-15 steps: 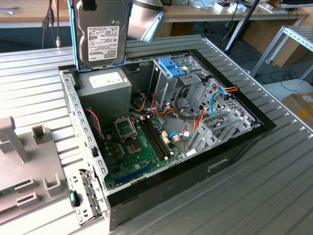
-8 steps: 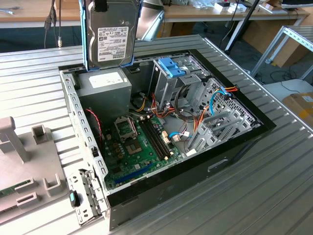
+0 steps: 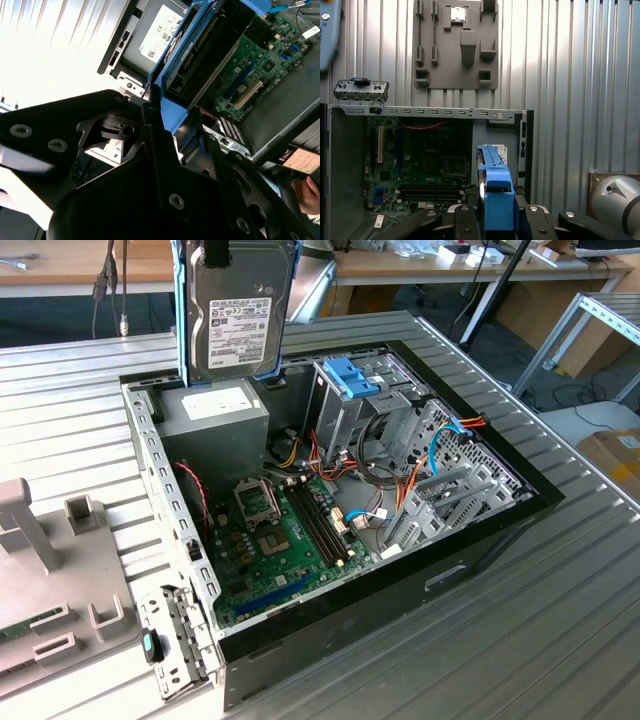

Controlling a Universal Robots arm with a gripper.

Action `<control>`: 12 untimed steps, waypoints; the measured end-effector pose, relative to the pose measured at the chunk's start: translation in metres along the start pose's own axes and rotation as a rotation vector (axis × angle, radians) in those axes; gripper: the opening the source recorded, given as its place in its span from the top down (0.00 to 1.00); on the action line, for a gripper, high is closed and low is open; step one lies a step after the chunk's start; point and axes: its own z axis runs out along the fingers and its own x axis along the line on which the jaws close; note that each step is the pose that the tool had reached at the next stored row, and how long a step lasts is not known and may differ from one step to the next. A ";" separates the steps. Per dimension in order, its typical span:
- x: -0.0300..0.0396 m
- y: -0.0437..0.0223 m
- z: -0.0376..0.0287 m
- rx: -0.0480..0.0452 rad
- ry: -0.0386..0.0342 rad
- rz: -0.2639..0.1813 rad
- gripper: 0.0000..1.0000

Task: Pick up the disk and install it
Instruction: 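Pick up the disk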

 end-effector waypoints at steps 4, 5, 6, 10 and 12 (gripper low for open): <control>0.0042 -0.0037 -0.0002 0.0000 0.0001 0.000 0.64; 0.0054 -0.0046 -0.0003 -0.0001 0.0001 0.000 0.64; 0.0062 -0.0052 -0.0003 0.0000 0.0000 0.000 0.64; 0.0110 -0.0087 -0.0004 0.0000 0.0000 0.000 0.64; 0.0120 -0.0097 -0.0006 -0.0001 0.0001 0.000 0.64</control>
